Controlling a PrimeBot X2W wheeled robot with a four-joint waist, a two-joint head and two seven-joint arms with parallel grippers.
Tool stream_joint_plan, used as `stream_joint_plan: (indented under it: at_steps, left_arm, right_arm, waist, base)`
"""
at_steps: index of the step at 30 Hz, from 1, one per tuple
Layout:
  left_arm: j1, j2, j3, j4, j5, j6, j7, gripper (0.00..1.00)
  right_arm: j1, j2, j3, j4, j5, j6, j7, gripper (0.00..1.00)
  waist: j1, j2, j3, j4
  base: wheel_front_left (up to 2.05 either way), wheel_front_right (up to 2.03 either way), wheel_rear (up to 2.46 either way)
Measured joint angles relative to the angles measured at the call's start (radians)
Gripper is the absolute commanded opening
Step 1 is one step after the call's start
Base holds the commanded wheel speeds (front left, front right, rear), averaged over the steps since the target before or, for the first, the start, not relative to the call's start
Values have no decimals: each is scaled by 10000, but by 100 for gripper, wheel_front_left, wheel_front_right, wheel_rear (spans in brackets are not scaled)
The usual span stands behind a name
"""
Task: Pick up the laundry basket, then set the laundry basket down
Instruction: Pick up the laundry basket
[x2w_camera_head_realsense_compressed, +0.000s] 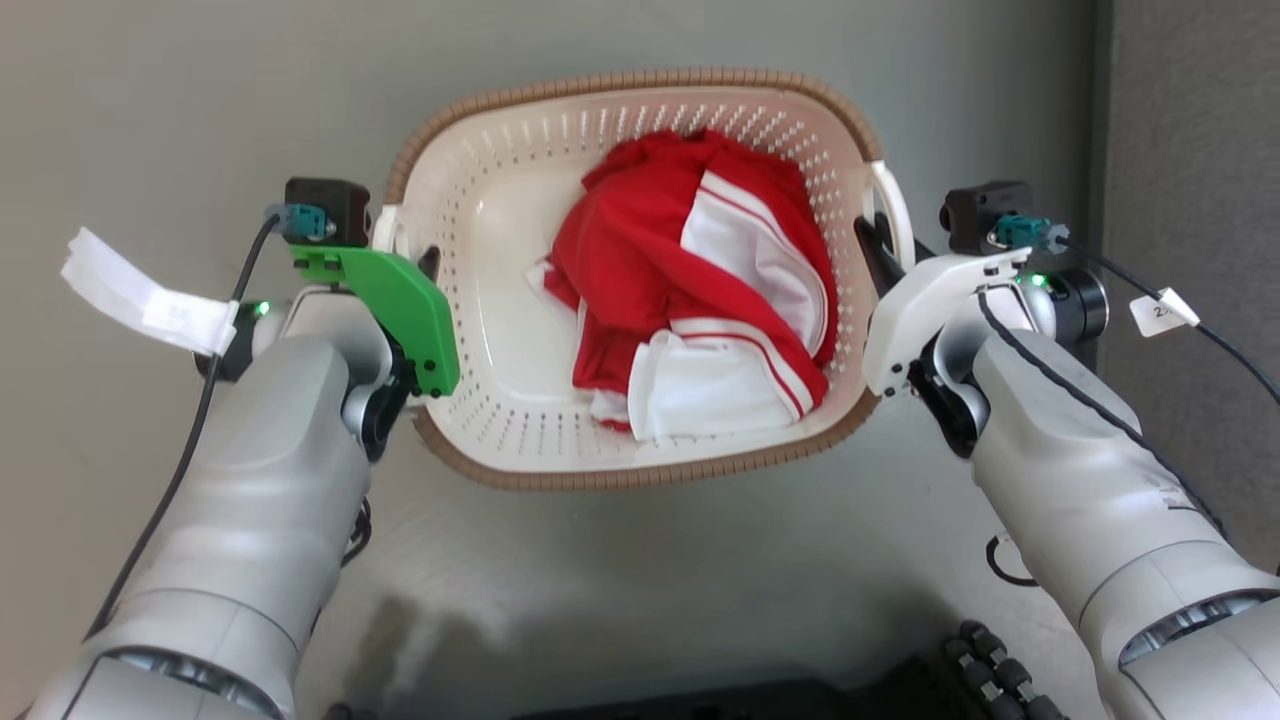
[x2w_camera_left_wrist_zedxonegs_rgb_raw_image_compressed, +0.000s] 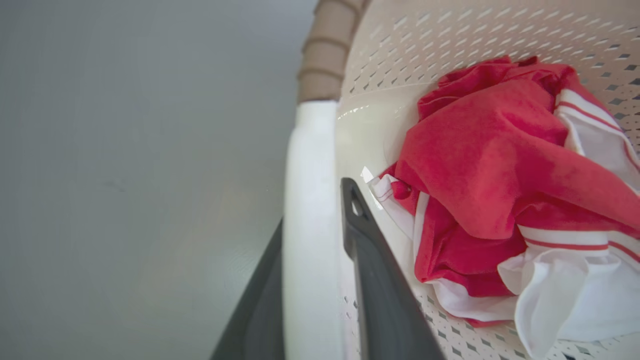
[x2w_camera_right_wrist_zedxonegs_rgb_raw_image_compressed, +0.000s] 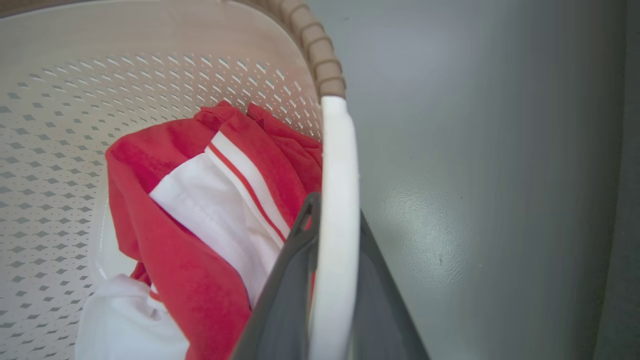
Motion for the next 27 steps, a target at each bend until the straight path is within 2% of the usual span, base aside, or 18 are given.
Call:
stream_joint_plan:
  at_steps: [10, 27]
  left_arm:
    - [625, -132, 119, 245, -894, -2, 905, 0]
    - [1437, -102, 153, 364, -1889, -2, 1937, 0]
  right_arm:
    - [257, 69, 236, 604, 460, 244, 840, 0]
    - [885, 184, 566, 861, 1237, 349, 2125, 0]
  waist:
    - [0, 0, -1416, -65]
    - [-1, 0, -3724, -267]
  base:
    - [0, 0, 0]
    - [0, 0, 0]
